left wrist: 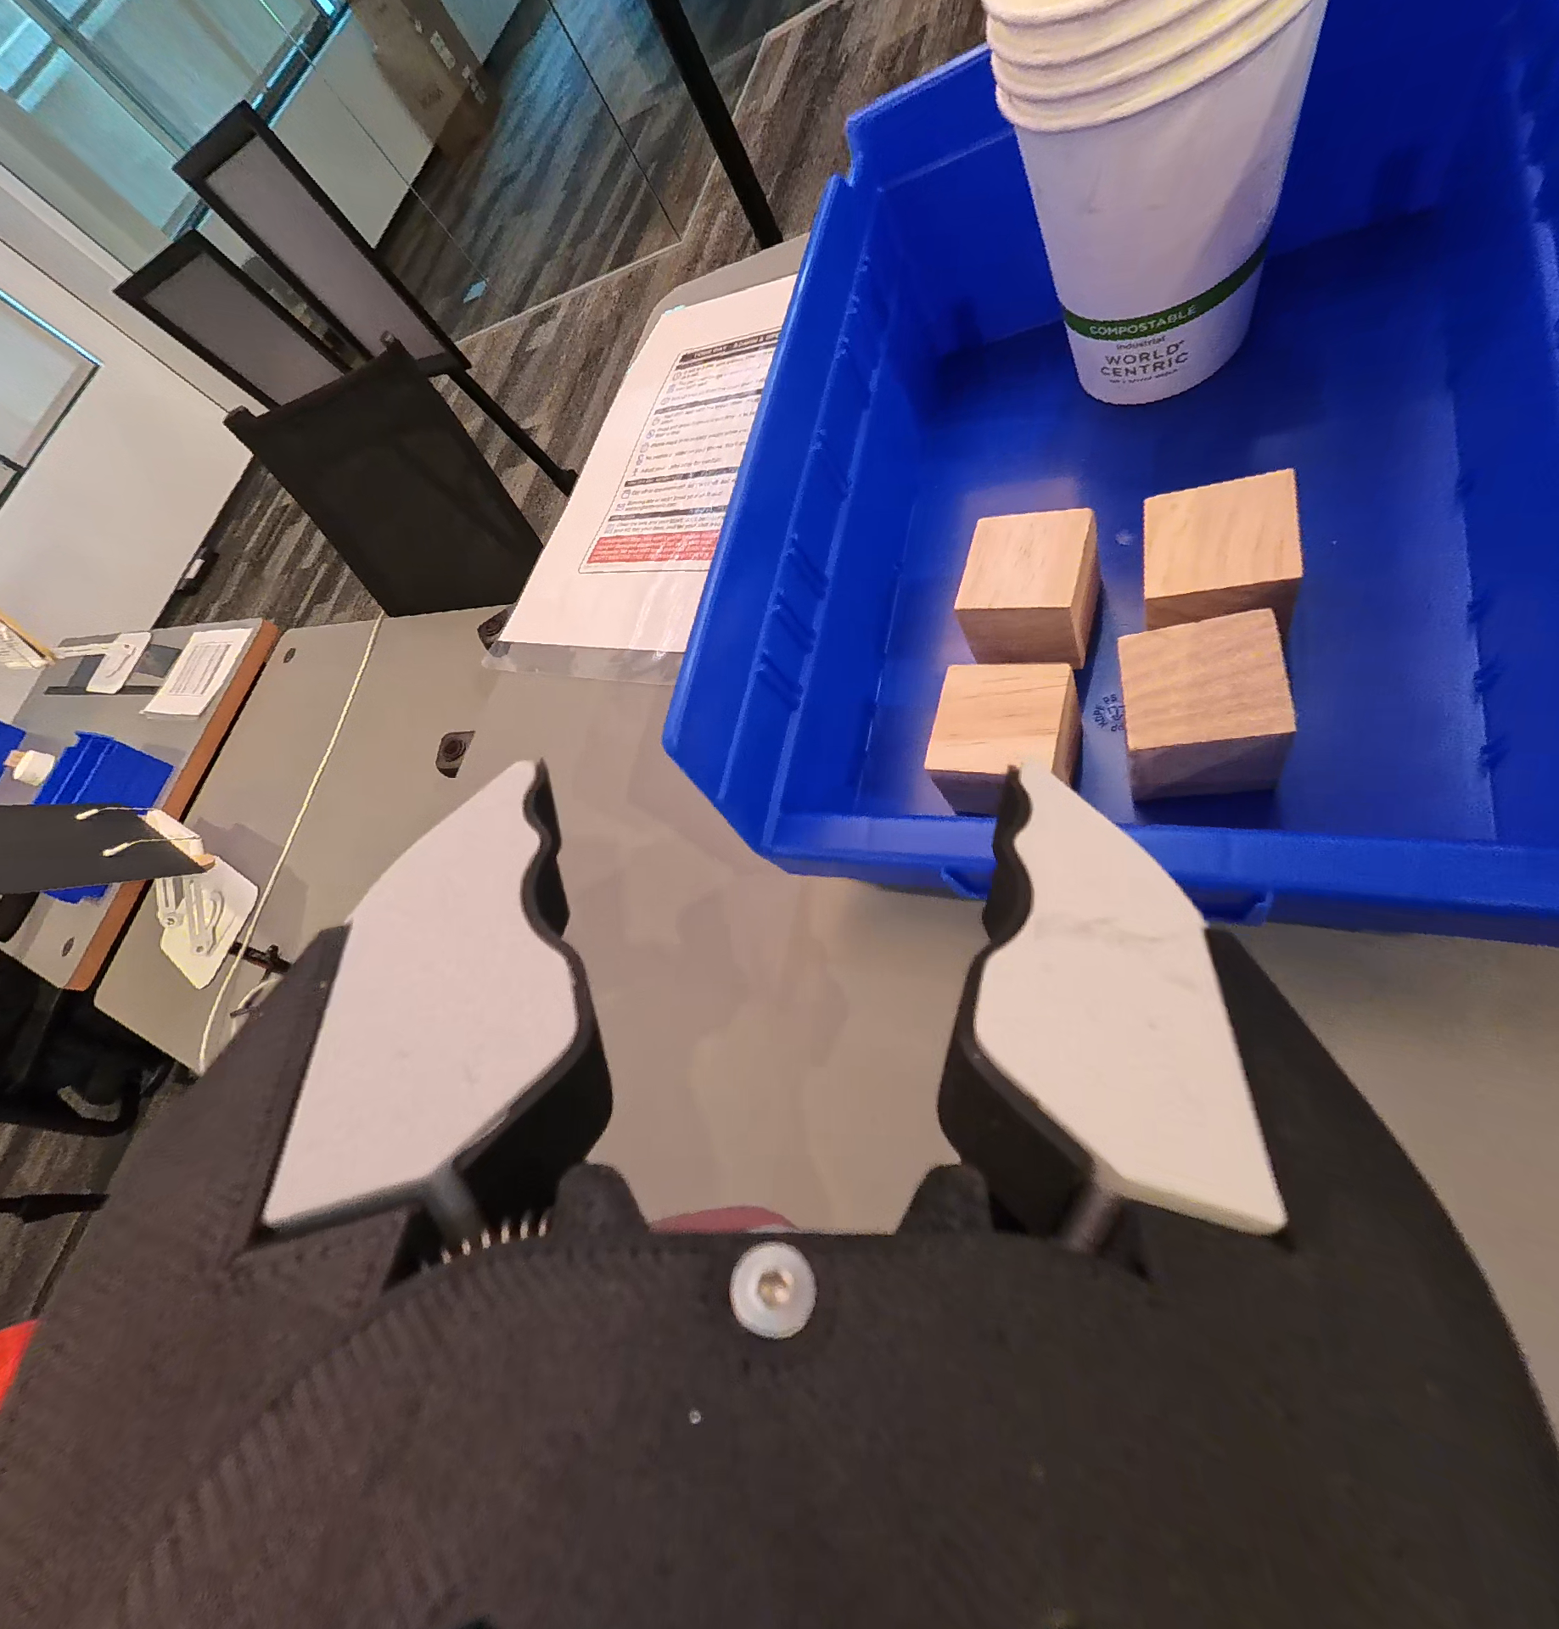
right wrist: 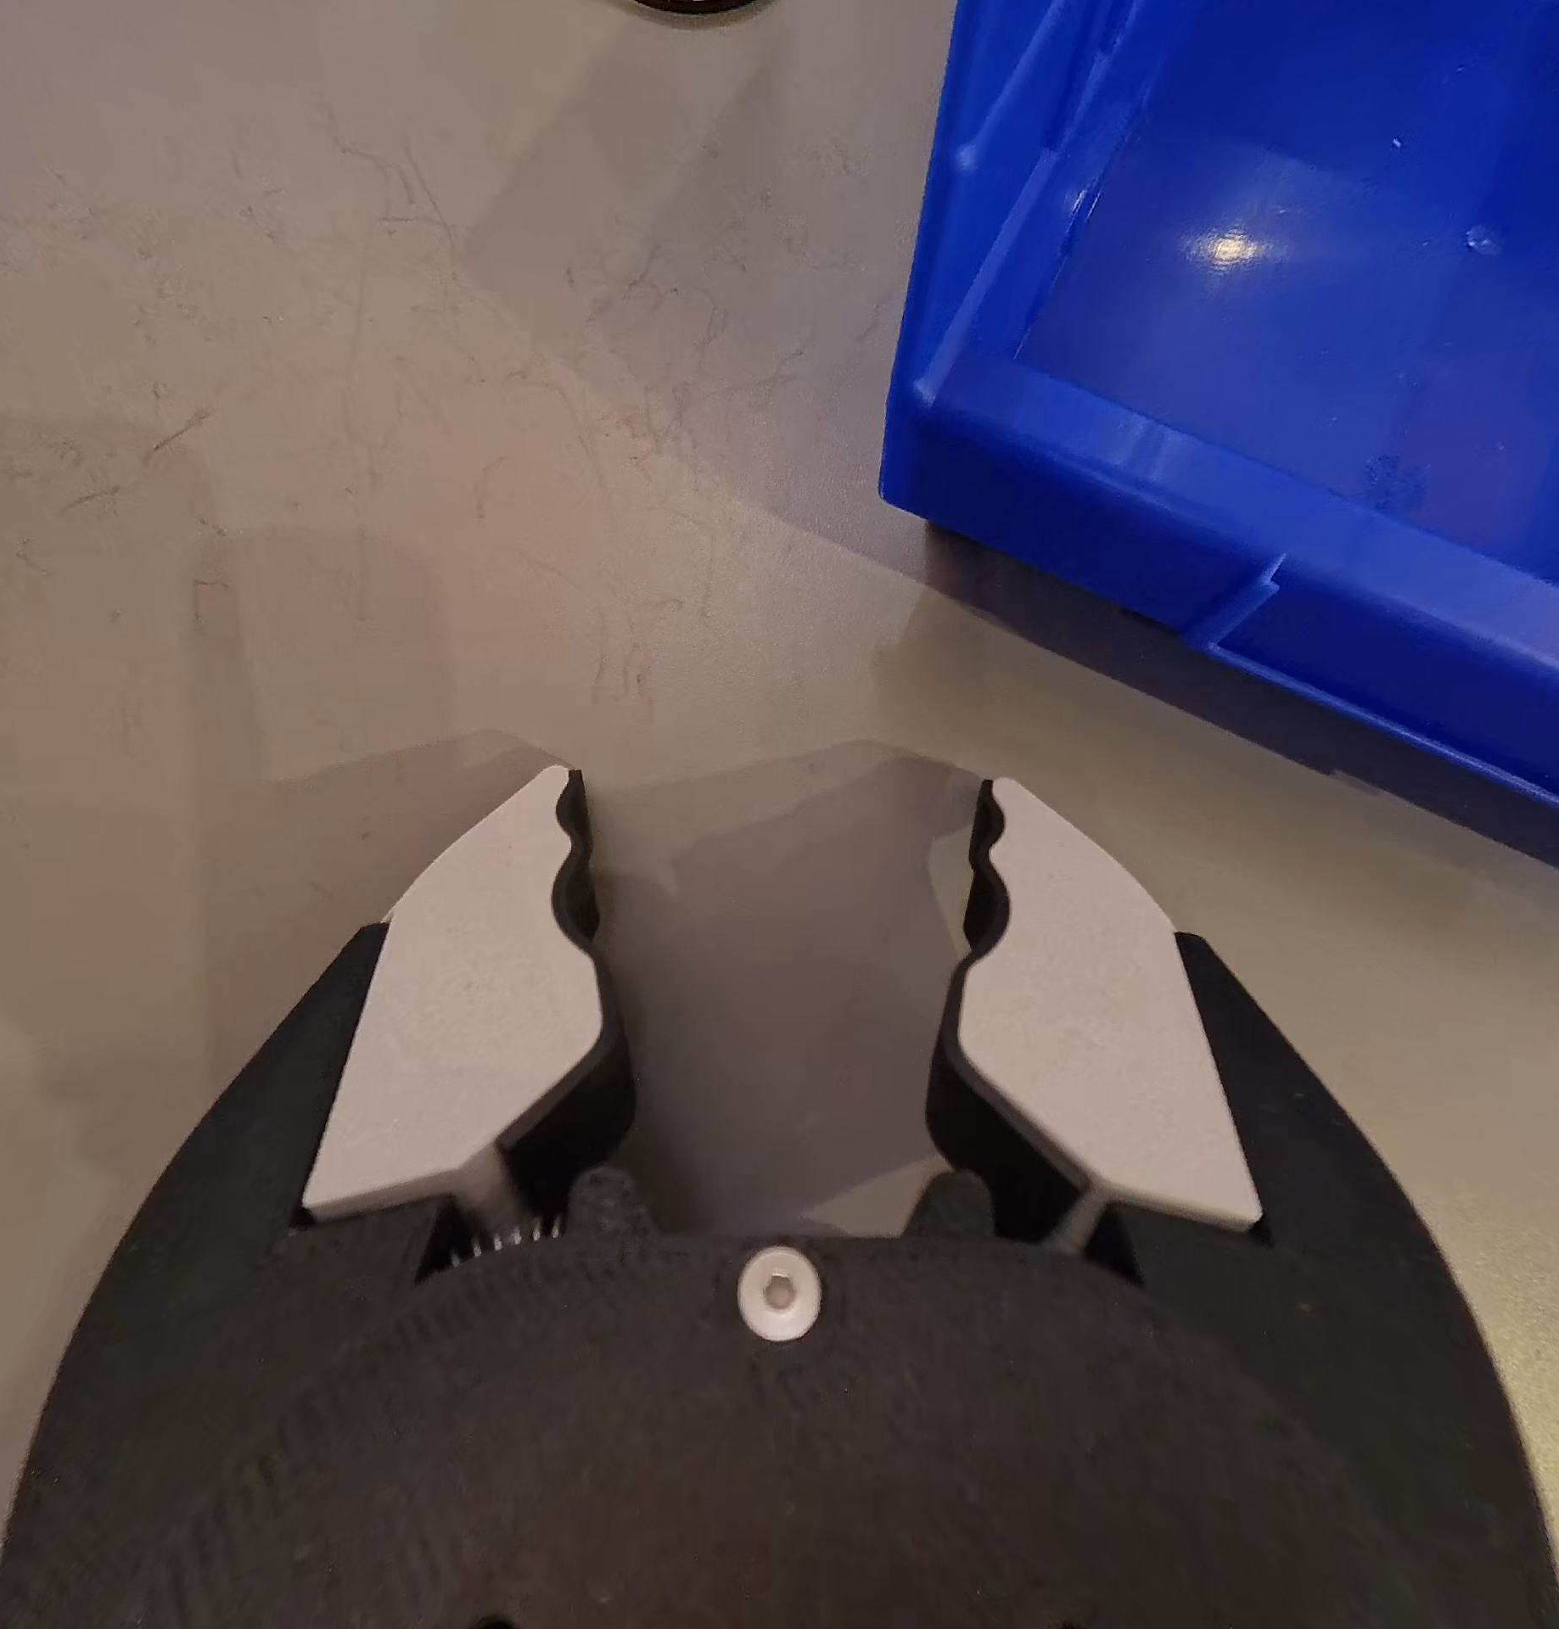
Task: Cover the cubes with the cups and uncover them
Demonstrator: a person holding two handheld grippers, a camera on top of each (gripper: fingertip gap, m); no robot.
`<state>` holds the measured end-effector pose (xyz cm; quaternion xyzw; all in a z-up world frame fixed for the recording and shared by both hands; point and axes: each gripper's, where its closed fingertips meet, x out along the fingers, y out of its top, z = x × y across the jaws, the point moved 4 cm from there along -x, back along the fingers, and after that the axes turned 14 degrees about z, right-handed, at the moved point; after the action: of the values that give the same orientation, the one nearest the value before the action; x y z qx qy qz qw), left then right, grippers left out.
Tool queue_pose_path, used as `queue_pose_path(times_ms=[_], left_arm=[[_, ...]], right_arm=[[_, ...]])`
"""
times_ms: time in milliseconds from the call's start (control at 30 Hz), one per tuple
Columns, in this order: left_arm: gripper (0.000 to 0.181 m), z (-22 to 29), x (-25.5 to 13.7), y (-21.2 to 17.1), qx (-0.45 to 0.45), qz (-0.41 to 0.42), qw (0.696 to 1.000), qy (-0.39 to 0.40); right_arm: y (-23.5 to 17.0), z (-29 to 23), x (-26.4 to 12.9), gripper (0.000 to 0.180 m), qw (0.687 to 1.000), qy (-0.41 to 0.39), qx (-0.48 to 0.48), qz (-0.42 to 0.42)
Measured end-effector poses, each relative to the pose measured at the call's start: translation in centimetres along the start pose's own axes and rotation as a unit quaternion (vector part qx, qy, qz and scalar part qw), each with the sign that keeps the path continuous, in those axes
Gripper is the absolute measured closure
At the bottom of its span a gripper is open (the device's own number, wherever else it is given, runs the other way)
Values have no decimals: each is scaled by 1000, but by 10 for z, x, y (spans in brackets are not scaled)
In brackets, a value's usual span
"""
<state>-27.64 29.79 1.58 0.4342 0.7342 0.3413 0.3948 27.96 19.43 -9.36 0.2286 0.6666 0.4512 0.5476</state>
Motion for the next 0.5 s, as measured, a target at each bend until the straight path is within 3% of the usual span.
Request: queue_pose_path(times_ms=[500], left_arm=[[85, 65, -30, -52, -46, -51, 991, -117]], right_arm=[[0, 0, 0, 96, 1000, -3, 1, 0]])
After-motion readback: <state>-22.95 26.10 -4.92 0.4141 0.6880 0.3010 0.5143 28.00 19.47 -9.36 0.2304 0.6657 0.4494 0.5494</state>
